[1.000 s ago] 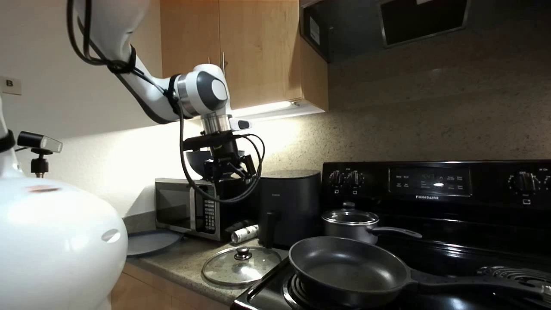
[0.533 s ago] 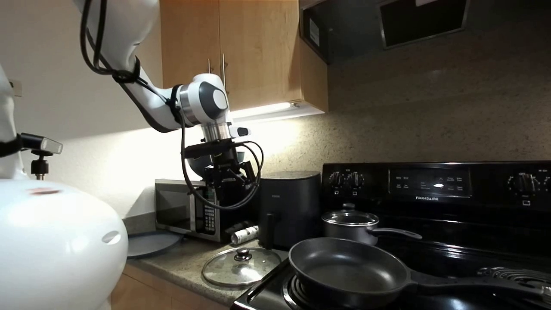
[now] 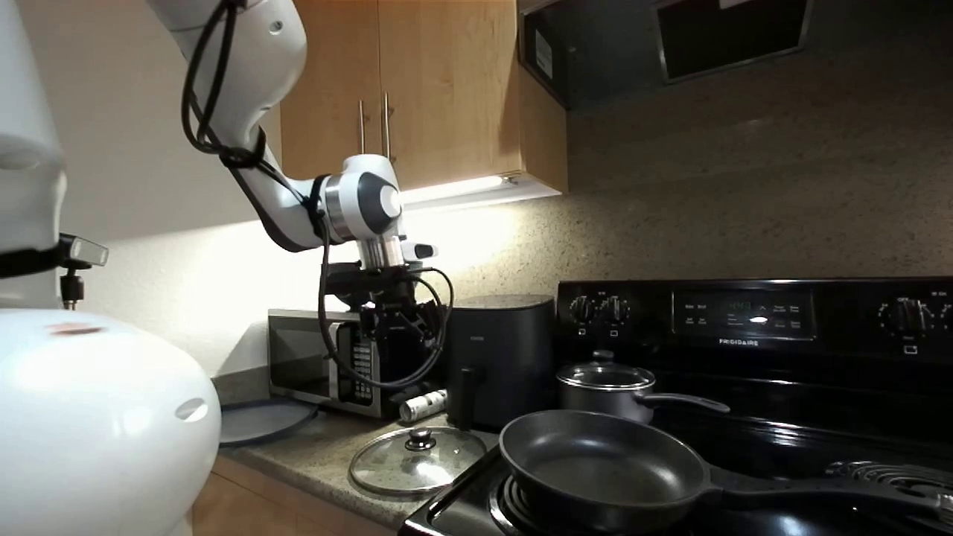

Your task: Place the glass lid on the black pan on the stove

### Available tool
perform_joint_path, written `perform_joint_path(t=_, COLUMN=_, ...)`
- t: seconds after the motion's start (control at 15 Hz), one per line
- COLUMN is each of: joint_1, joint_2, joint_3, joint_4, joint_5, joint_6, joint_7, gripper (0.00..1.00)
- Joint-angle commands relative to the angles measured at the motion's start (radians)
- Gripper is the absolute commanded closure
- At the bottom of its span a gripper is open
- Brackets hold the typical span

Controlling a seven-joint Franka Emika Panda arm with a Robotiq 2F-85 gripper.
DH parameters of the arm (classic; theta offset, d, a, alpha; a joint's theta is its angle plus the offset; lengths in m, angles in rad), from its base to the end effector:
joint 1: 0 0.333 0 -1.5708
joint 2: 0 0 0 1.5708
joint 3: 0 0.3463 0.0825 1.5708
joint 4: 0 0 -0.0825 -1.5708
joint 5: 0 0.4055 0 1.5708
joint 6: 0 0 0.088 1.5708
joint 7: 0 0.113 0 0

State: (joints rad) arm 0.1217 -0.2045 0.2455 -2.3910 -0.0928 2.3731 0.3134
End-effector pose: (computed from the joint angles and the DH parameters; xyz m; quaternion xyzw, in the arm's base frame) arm 0.4638 0.1791 0.4243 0.9926 0.0568 0.1040 0.0267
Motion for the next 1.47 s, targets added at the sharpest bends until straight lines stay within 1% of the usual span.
perform_joint_path(t=0.0, joint_1=-0.005, joint_2=0.134, joint_3=0.000, joint_4=0.064, joint_5=-0.048, joint_6=0.060, joint_7=0.060, gripper=0.00)
perform_joint_path(t=0.13, joint_1=-0.001, joint_2=0.195, joint_3=-0.008, joint_4=0.092, joint_5=-0.117, joint_6=0.082, joint_7=0.098, gripper=0.00)
perform_joint_path(t=0.27, joint_1=0.011, joint_2=0.228, joint_3=-0.023, joint_4=0.116, joint_5=-0.192, joint_6=0.044, joint_7=0.127, gripper=0.00)
perform_joint_path(t=0.33, joint_1=0.020, joint_2=0.194, joint_3=-0.031, joint_4=0.086, joint_5=-0.129, joint_6=0.060, joint_7=0.081, gripper=0.00)
perform_joint_path(t=0.47, joint_1=0.023, joint_2=0.216, joint_3=-0.039, joint_4=0.096, joint_5=-0.136, joint_6=0.060, joint_7=0.085, gripper=0.00)
perform_joint_path(t=0.8, joint_1=0.029, joint_2=0.223, joint_3=-0.040, joint_4=0.103, joint_5=-0.134, joint_6=0.066, joint_7=0.083, gripper=0.00)
perform_joint_path(t=1.0, joint_1=0.051, joint_2=0.315, joint_3=-0.037, joint_4=0.163, joint_5=-0.184, joint_6=0.056, joint_7=0.132, gripper=0.00)
perform_joint_path(t=1.2, joint_1=0.087, joint_2=0.403, joint_3=-0.043, joint_4=0.231, joint_5=-0.182, joint_6=0.029, joint_7=0.107, gripper=0.00)
perform_joint_path(t=1.4, joint_1=0.138, joint_2=0.488, joint_3=-0.065, joint_4=0.305, joint_5=-0.213, joint_6=-0.001, joint_7=0.109, gripper=0.00)
